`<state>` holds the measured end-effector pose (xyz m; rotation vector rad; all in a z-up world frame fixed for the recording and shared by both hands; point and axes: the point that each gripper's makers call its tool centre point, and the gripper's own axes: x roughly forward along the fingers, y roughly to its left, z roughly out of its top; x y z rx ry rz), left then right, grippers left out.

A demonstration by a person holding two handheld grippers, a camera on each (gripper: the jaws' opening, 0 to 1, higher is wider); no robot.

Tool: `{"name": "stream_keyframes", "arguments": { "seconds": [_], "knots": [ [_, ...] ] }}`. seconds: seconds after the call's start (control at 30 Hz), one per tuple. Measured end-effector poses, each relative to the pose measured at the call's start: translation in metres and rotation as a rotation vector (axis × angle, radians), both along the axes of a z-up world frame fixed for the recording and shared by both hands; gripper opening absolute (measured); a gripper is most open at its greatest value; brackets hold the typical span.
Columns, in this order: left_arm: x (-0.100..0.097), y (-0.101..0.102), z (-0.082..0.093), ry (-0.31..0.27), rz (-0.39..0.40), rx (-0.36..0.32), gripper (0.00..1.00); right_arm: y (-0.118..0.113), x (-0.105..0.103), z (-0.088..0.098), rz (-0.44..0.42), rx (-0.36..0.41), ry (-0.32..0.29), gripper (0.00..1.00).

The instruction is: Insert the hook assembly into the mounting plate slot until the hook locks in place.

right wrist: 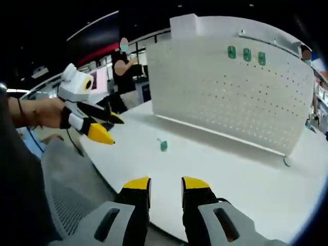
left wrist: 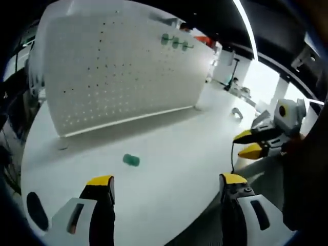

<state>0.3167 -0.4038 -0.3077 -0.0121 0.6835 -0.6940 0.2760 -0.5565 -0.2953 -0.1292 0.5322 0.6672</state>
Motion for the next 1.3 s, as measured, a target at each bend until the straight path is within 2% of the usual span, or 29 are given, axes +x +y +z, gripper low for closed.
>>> {"name": "stream_keyframes", "arguments": {
  "seconds": [0.13, 0.3, 0.63, 0.8, 1.03, 1.13, 1.3],
  "knots": [
    [0.000, 0.000, -0.011, 0.006, -0.045, 0.049, 0.88, -0.001, -0.002, 0.000, 0.003, 0.002, 0.008, 0.22],
    [0.005, -0.003, -0.019, -0.017, -0.121, 0.124, 0.87, -0.001, -0.003, -0.001, 0.007, -0.001, 0.013, 0.22],
    [0.023, -0.011, -0.033, -0.006, -0.184, 0.145, 0.84, -0.007, 0.000, -0.004, -0.023, 0.005, 0.031, 0.22],
    [0.033, -0.016, -0.040, 0.008, -0.195, 0.129, 0.81, -0.012, 0.000, -0.006, -0.037, 0.003, 0.041, 0.22],
    [0.047, -0.022, -0.054, 0.001, -0.259, 0.160, 0.75, -0.018, 0.000, -0.010, -0.049, -0.005, 0.060, 0.22],
    [0.059, -0.024, -0.060, -0.025, -0.271, 0.202, 0.79, -0.019, 0.000, -0.011, -0.052, -0.009, 0.066, 0.22],
    [0.075, -0.032, -0.069, -0.026, -0.302, 0.200, 0.70, -0.020, 0.003, -0.008, -0.060, -0.002, 0.078, 0.22]
  ]
}}
